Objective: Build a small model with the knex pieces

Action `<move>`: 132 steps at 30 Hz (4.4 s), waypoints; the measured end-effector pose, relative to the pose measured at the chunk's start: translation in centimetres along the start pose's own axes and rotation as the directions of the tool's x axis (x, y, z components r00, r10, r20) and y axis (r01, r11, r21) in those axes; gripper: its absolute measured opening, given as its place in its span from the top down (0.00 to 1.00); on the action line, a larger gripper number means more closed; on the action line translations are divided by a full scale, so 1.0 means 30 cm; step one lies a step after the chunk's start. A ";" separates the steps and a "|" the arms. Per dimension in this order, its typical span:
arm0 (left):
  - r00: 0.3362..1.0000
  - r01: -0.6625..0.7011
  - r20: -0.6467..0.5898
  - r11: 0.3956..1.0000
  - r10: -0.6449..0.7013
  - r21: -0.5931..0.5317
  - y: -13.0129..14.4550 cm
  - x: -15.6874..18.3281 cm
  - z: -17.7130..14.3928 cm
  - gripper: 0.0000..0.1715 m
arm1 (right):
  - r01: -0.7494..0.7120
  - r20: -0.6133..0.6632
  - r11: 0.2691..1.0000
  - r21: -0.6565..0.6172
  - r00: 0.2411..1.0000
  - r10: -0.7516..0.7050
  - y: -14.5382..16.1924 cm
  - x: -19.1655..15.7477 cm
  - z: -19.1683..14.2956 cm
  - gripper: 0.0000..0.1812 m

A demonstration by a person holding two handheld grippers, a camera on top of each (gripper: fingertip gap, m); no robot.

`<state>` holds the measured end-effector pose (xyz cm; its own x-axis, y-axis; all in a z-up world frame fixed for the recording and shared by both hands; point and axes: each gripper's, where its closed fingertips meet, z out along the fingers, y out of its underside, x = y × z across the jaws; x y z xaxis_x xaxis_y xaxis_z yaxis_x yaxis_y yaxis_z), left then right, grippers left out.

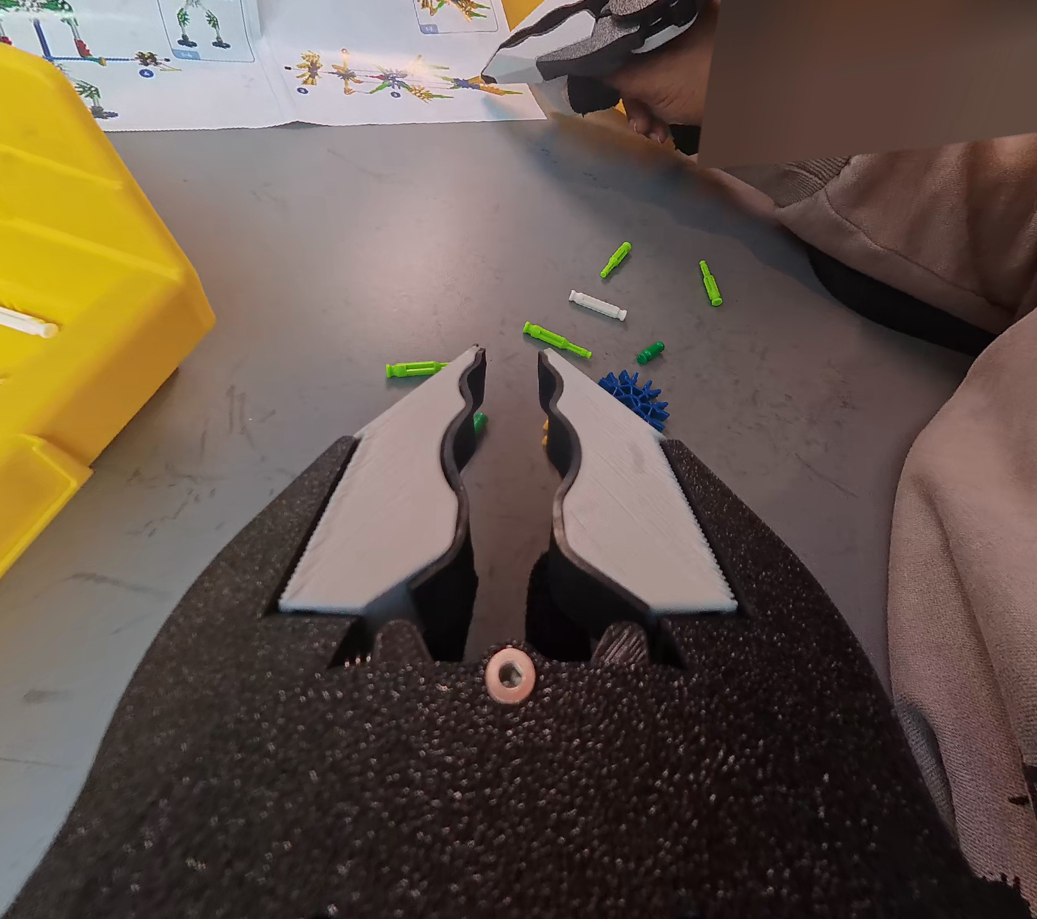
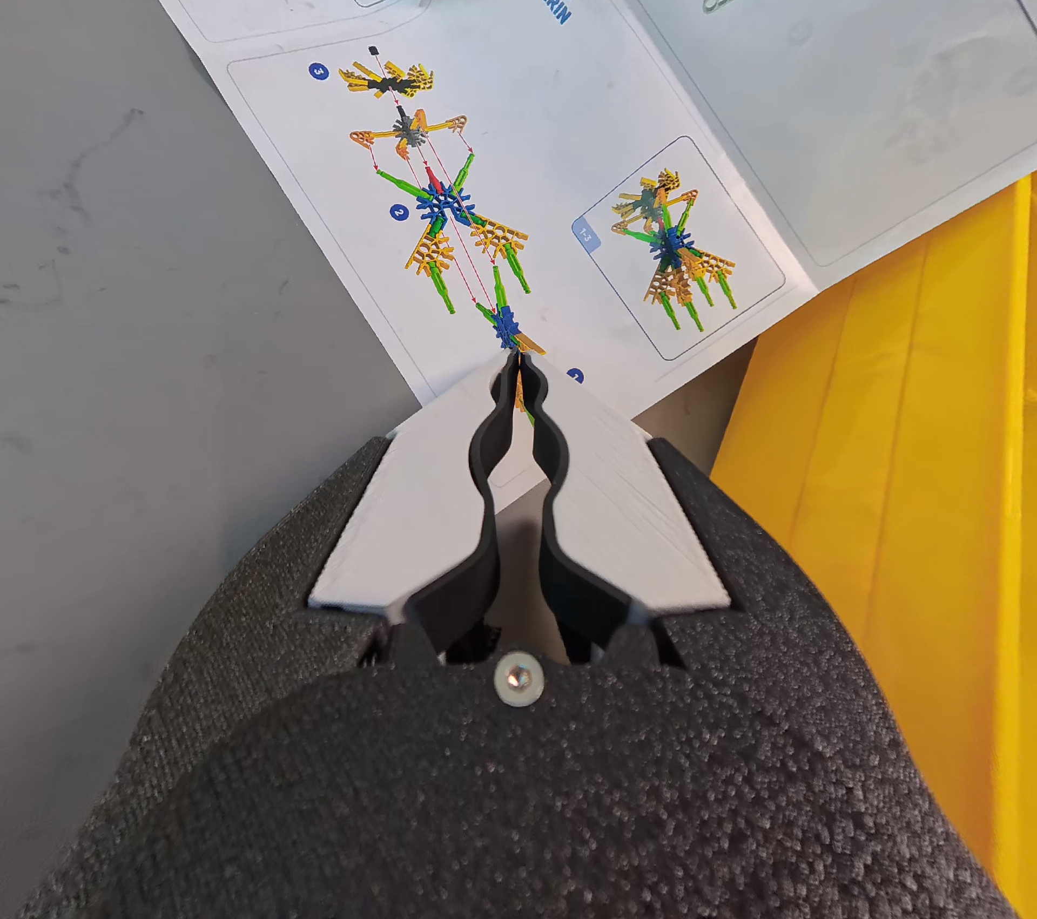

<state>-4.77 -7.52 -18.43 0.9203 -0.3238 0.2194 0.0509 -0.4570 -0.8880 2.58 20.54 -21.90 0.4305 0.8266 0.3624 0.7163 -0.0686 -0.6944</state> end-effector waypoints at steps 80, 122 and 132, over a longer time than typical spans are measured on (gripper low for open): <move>0.996 -0.089 -0.003 0.996 0.089 -0.015 0.000 0.035 0.001 0.88 | 0.005 -0.005 0.996 0.085 1.000 -0.005 -0.057 0.015 -0.070 0.97; 0.871 -0.490 -0.173 0.835 0.459 -0.249 0.180 0.209 0.092 0.92 | 0.445 0.674 0.786 0.429 0.423 -0.606 0.040 -0.800 -0.507 0.98; 0.861 -0.504 -0.210 0.830 0.463 -0.239 0.187 0.227 0.081 0.92 | 0.486 0.709 0.759 0.433 0.337 -0.620 0.039 -0.768 -0.499 0.98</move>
<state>2.73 -10.28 -22.90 0.7348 -0.6642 -0.1375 -0.5148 -0.4141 -0.7507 1.70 -6.93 -21.75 -0.6882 0.7168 0.1118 0.5152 0.5914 -0.6203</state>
